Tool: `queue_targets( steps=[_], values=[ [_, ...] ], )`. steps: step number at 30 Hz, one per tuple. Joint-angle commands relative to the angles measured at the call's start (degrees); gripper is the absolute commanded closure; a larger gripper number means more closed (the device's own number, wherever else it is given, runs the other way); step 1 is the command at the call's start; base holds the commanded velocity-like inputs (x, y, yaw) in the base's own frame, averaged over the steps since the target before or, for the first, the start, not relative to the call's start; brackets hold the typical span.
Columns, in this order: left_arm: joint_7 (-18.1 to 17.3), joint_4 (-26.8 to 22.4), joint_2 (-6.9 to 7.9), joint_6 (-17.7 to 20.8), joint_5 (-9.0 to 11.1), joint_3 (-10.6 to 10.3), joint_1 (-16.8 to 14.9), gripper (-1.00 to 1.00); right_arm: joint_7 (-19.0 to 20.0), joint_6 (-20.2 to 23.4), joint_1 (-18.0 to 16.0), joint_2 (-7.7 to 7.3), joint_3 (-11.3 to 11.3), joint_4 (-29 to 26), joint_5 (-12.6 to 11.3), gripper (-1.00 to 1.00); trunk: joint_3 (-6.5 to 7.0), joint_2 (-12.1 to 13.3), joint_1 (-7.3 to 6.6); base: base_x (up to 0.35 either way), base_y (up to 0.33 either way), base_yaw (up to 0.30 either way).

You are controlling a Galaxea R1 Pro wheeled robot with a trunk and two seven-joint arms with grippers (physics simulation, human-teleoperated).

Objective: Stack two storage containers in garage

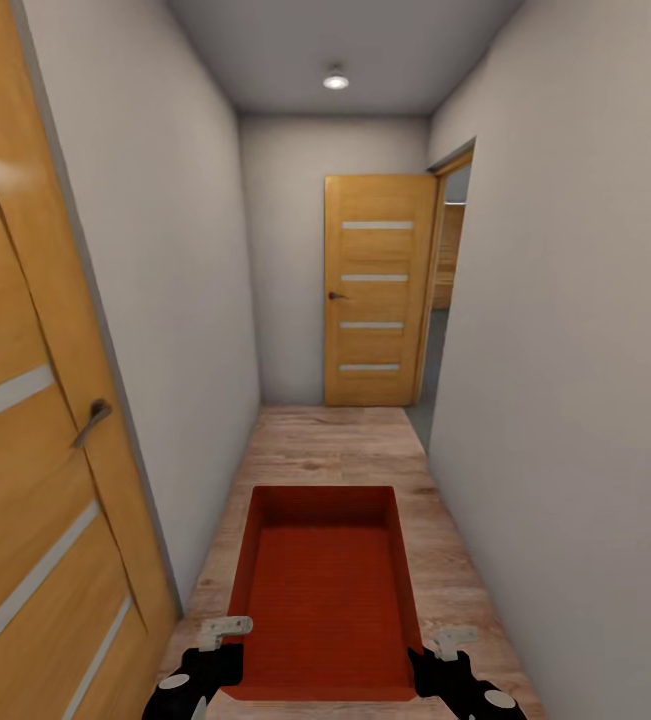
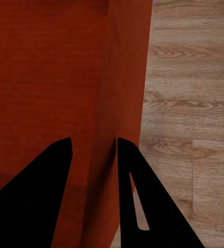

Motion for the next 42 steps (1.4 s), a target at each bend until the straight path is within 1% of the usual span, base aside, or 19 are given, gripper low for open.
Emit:
queue_targets(
  steps=[1, 15, 16, 17, 21, 23, 24, 26, 30, 42],
  values=[
    [0.22, -0.68, -0.02, 0.36, -0.21, 2.99, -0.07, 1.0, 1.26, -0.11, 0.0, -0.15, 1.35, 0.01, 4.08, 1.0, -0.1, -0.08, 0.05, 0.327, 0.0, -0.001],
    [0.22, -0.68, -0.02, 0.36, -0.21, 2.99, -0.07, 1.0, 1.26, -0.11, 0.0, -0.15, 1.39, 0.01, 4.24, 1.0, -0.1, -0.08, 0.05, 0.327, 0.0, 0.0],
    [-0.05, -0.04, -0.39, 0.01, -0.26, 0.2, -0.04, 1.0, -0.22, 0.23, -0.02, 0.25, 0.22, 0.35, -0.36, 1.0, -0.1, -0.08, 0.05, 0.0, 0.0, 0.0],
    [-0.05, -0.05, -0.66, -0.06, -0.6, 0.63, -0.03, 1.0, -0.24, 0.34, -0.01, 0.46, 0.21, 0.49, -0.38, 1.0, -0.1, -0.08, 0.05, 0.0, 0.0, 0.0],
    [-0.06, -0.01, -0.72, 0.62, -1.25, 0.94, 0.01, 1.0, -0.29, 0.05, -0.01, 0.57, 0.25, 1.1, -0.32, 1.0, -0.1, -0.08, 0.05, 0.0, 0.0, 0.0],
    [-0.11, 0.05, -0.23, 0.52, -1.29, 0.9, 0.02, 1.0, -0.34, -0.19, -0.02, 0.47, 0.34, 1.36, -0.26, 1.0, -0.1, -0.08, 0.05, 0.0, 0.0, 0.0],
    [-0.13, 0.09, 0.15, 0.54, -1.2, 0.77, 0.02, 1.0, -0.35, -0.28, -0.03, 0.35, 0.43, 1.49, -0.19, 1.0, -0.1, -0.08, 0.05, 0.006, 0.0, 0.0],
    [-0.13, 0.67, 0.37, -0.06, -0.01, 0.42, 0.02, 1.0, -0.37, -0.28, -0.01, 0.31, 0.45, 1.75, -0.16, 1.0, -0.1, -0.08, 0.05, 0.105, 0.0, 0.0],
    [-0.13, 2.22, 0.57, -0.97, 0.12, 0.44, 0.02, 1.0, -0.34, -0.31, 0.0, 0.29, 0.52, 2.45, -0.14, 1.0, -0.1, -0.08, 0.05, 0.261, 0.0, 0.0],
    [-0.14, 3.84, 0.6, -0.71, 0.05, 0.44, 0.02, 1.0, -0.32, -0.28, 0.0, 0.29, 0.56, 4.33, -0.05, 1.0, -0.1, -0.08, 0.05, 0.322, 0.0, 0.0]
  ],
)
